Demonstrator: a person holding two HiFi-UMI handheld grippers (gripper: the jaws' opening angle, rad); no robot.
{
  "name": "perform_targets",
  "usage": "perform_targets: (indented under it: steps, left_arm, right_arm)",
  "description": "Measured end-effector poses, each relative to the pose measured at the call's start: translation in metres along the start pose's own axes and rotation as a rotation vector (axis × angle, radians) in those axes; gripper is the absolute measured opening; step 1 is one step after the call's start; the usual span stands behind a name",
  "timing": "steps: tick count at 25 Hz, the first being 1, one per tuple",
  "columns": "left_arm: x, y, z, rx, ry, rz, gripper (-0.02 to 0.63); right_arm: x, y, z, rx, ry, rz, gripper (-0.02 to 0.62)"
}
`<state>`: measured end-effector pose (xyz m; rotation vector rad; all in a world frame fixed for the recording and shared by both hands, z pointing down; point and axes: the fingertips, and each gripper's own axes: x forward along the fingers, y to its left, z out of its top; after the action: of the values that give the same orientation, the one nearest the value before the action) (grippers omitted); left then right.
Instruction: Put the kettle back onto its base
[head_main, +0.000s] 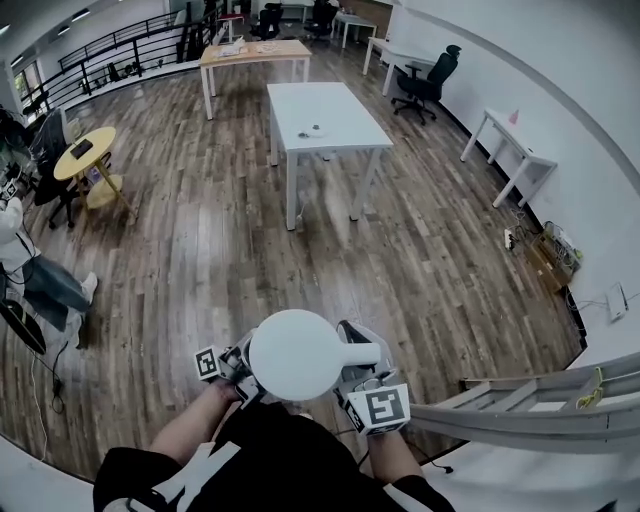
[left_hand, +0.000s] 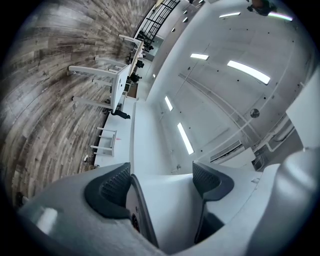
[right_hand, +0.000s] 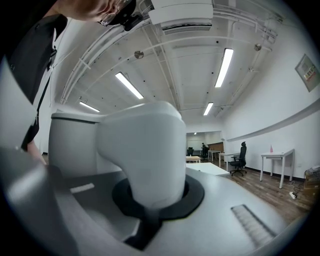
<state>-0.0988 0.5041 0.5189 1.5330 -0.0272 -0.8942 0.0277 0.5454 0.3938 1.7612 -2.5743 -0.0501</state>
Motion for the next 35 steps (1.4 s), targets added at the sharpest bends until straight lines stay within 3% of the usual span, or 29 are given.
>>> perform_targets:
  steps: [5,9,24,29,35]
  left_arm:
    - [0.013,0.019,-0.02,-0.023,0.022,0.035,0.39]
    - [0.028,0.036,-0.013,-0.041,0.033,0.045,0.39]
    - [0.081,0.049,0.13,-0.031,-0.016,-0.007,0.39]
    - [0.083,0.048,0.179,-0.025,-0.041,0.0,0.39]
    - [0.083,0.046,0.222,-0.019,-0.045,-0.006,0.39]
  right_arm:
    - [-0.018,-0.025,-0.015,0.033,0.016,-0.03,0.006]
    - [-0.008,-0.045,-0.023,0.048,0.027,-0.059,0.006]
    - [0.15,-0.064,-0.012,-0.015,0.033,0.006,0.006]
    - [0.201,-0.056,-0.019,-0.005,0.055,0.062,0.006]
    - [0.243,-0.047,-0.021,-0.01,0.051,0.07,0.006]
